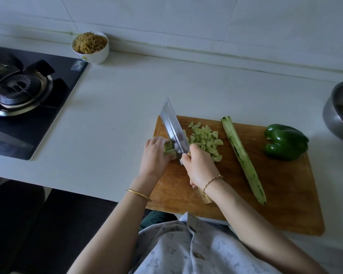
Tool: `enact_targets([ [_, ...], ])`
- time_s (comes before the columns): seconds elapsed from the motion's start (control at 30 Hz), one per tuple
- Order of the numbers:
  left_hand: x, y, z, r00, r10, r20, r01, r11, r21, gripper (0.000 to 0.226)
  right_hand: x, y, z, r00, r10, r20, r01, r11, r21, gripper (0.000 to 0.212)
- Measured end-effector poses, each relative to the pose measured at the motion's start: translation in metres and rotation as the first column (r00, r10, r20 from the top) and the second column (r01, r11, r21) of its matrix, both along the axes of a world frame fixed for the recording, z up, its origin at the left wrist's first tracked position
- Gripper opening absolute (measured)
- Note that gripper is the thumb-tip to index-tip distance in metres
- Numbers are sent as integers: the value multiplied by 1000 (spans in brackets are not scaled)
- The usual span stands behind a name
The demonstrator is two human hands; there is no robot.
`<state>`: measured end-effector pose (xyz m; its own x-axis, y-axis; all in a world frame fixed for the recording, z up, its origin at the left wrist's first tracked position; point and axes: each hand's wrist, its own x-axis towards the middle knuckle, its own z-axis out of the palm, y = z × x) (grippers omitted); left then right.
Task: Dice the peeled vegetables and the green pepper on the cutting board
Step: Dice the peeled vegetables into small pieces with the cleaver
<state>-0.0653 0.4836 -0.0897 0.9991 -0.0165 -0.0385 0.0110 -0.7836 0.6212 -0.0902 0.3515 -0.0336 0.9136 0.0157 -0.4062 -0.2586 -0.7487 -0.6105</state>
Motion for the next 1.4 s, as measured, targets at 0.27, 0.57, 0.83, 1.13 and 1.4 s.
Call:
enact_targets([
  [0.27,1,0,-5,1000,18,-25,-18,1000,-8,36,-3,-7,-12,993,-122,-8,122,986,111,23],
  [0.57,3,4,-6,1000,13,-1,-13,1000,-8,43,-2,-10,-2,995,-92,47,86,989,121,22],
  [0.83,4,6,-8,1000,-16,4,16,1000,12,41,-4,-6,0,998,-56,17,54,994,93,20],
  [1.13,2,6,-13,999,-21,27,22,997,-67,34,1,7,-7,999,-7,35,9,998,-59,20],
  [1.4,1,9,-13,1000,-2,-19,0,993,-114,40,-2,-4,-9,992,-127,27,123,987,107,26],
])
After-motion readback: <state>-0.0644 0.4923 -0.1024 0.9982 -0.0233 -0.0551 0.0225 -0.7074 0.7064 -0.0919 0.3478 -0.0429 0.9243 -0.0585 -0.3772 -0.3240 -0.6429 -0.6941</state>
